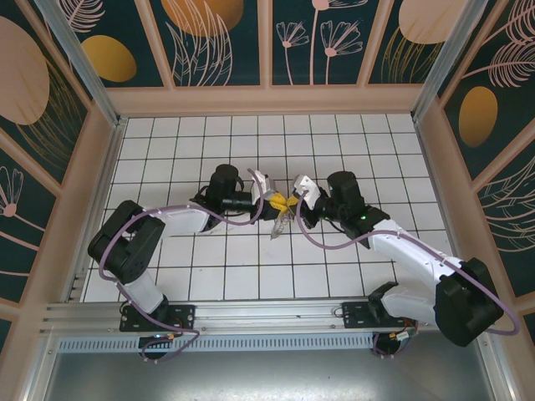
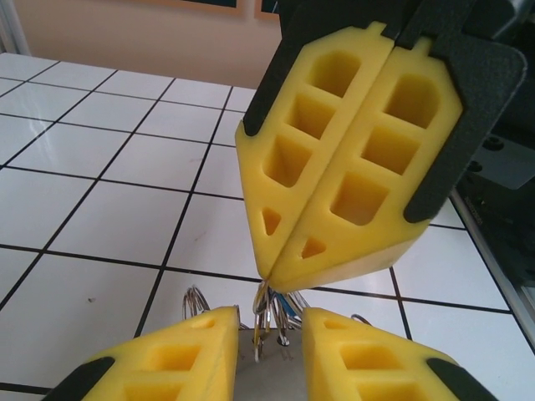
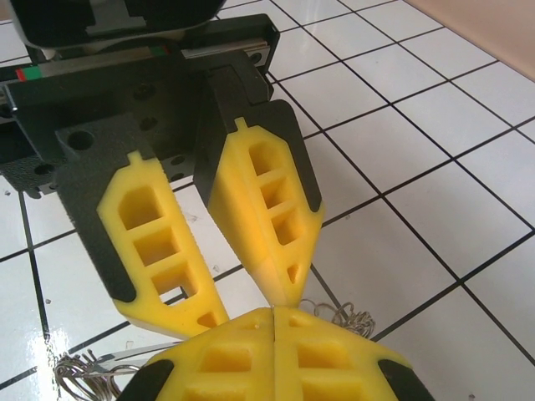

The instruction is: Put the keys on the keyring

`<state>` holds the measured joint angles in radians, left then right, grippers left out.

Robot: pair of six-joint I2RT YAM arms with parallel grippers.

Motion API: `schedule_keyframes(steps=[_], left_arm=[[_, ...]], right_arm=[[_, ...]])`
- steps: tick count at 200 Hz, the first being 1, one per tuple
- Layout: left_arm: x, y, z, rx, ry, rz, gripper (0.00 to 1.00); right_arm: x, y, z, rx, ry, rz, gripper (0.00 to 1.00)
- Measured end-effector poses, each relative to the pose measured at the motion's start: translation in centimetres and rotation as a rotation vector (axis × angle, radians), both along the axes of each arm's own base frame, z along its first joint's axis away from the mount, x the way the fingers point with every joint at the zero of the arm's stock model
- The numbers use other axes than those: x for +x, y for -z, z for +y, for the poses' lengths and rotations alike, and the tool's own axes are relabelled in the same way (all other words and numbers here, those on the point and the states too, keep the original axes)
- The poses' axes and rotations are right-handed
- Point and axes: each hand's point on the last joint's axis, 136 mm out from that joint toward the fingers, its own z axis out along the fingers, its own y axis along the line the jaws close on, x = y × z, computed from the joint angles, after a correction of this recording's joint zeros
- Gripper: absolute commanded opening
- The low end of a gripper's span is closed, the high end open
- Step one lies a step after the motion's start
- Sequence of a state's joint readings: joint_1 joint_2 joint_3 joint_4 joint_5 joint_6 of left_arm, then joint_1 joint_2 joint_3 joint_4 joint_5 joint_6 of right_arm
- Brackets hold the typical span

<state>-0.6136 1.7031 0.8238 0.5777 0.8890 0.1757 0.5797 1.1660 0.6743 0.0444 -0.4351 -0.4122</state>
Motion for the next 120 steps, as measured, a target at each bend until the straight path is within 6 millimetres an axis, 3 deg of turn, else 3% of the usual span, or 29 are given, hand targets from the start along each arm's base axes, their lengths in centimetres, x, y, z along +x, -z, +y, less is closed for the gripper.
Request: schedule_keyframes(steps=[120], left_arm=[[0.3,1.6,-0.1,0.077,0.018,0.000,0.22]], right_arm=[[-0.2,0.0,0.2,0.000,-0.006,0.000,0.00]])
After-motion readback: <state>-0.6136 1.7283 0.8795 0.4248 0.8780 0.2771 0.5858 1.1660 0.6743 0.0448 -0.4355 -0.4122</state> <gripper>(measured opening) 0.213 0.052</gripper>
